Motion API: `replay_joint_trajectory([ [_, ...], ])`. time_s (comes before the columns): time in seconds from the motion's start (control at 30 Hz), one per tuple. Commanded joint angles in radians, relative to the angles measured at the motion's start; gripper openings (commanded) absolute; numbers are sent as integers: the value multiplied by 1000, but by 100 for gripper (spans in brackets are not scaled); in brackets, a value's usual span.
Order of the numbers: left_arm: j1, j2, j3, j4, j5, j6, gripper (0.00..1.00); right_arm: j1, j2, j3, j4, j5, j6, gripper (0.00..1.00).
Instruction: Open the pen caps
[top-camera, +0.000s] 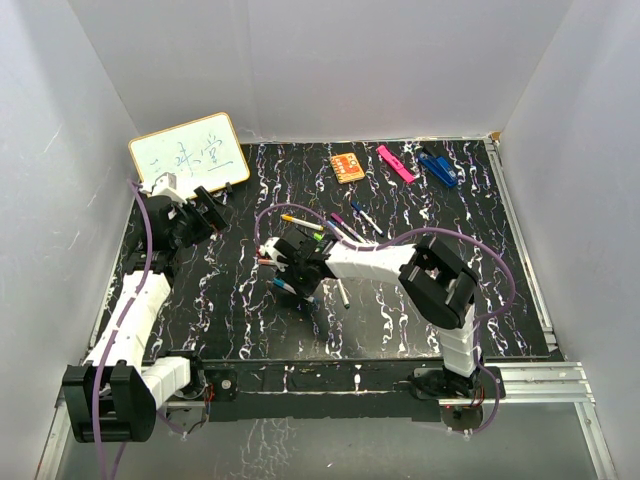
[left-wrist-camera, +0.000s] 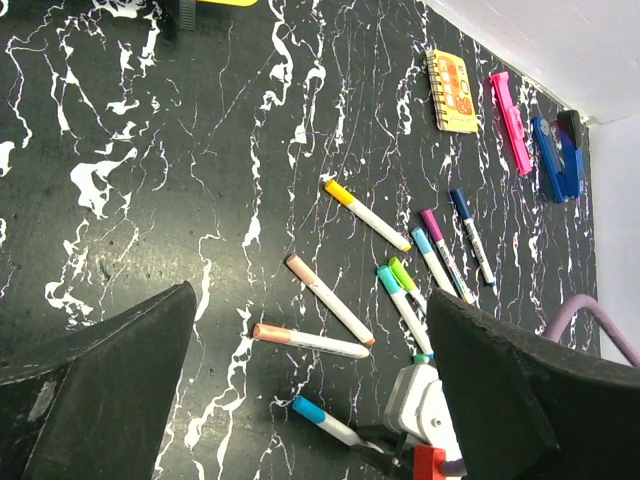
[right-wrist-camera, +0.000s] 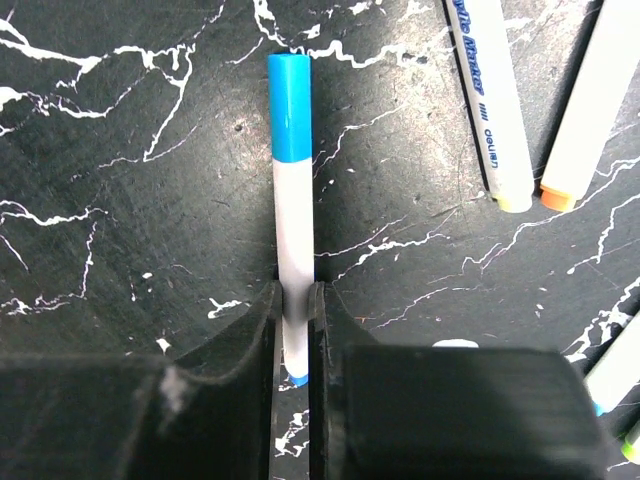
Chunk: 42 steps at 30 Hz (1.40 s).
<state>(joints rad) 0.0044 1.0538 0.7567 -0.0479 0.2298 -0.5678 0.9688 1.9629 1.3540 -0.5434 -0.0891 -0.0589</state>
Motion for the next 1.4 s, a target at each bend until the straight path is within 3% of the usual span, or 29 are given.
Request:
replay_joint_trajectory([
  [0.0, 3, -29, 11, -10, 2, 5, 98, 7, -6, 9, 37, 17, 8, 2],
  [0.33, 3, 57, 28, 215, 190, -120, 97, -137, -229, -11, 248, -162, 181, 0],
  [0.73, -34, 285, 7, 723, 452, -373, 90, -360, -357, -85, 438, -316, 407, 0],
  [1.1, -197, 467, 112, 813, 455, -370, 83, -389, -324, -80, 476, -380, 456, 0],
  [1.37, -239, 520, 153, 806, 439, -334, 79, -395, -307, -73, 488, -405, 473, 0],
])
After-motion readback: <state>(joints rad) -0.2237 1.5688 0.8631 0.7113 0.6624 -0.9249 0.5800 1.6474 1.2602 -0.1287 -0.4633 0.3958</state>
